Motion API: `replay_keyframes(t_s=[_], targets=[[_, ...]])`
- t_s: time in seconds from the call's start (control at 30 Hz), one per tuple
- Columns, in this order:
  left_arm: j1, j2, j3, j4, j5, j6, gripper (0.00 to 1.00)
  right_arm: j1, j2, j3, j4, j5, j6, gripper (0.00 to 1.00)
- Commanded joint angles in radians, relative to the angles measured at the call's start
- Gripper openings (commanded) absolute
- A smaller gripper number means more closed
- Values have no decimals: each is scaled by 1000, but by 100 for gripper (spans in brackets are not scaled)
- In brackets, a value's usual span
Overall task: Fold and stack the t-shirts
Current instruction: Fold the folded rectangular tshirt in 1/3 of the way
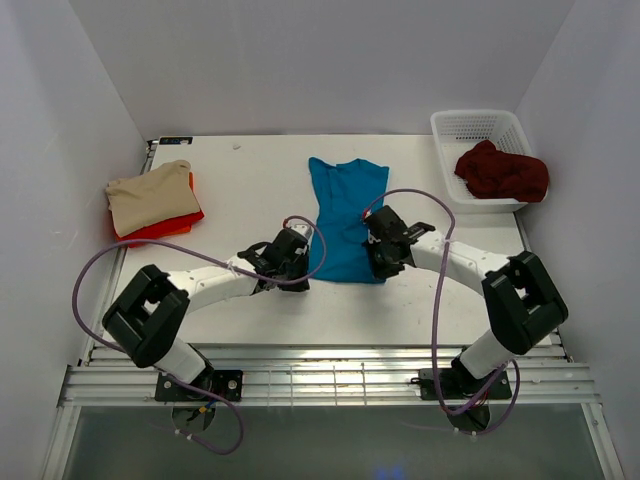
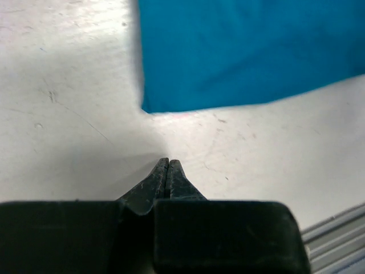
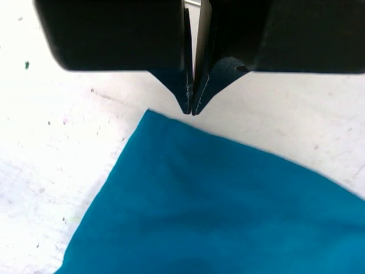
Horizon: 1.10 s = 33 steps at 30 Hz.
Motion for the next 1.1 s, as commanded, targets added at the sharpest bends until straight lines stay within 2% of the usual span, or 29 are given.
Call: replay_keyframes(t_s=[0.0, 0.17, 0.3, 0.43, 0.6, 0.77, 1.07], targets=[[-39, -110, 32, -16, -36, -24, 0, 15, -106, 62, -61, 49, 32, 8], [-40, -53, 150, 87, -28, 39, 0, 15, -118, 229, -56, 96, -11, 10], [-39, 56, 204, 184, -40, 99, 0, 11, -17, 297, -36, 109, -35, 10], [-2, 168, 272, 237, -36, 154, 0, -8, 55, 271, 63, 84, -45, 14], [17, 264, 348, 271, 97, 154, 0, -43, 152, 289, 139, 61, -48, 13], [14, 267, 322, 336, 157, 104, 0, -83, 221, 320, 171, 78, -69, 12], [12, 241, 210, 339, 133, 87, 0, -161, 316, 384, 183, 92, -132, 10]])
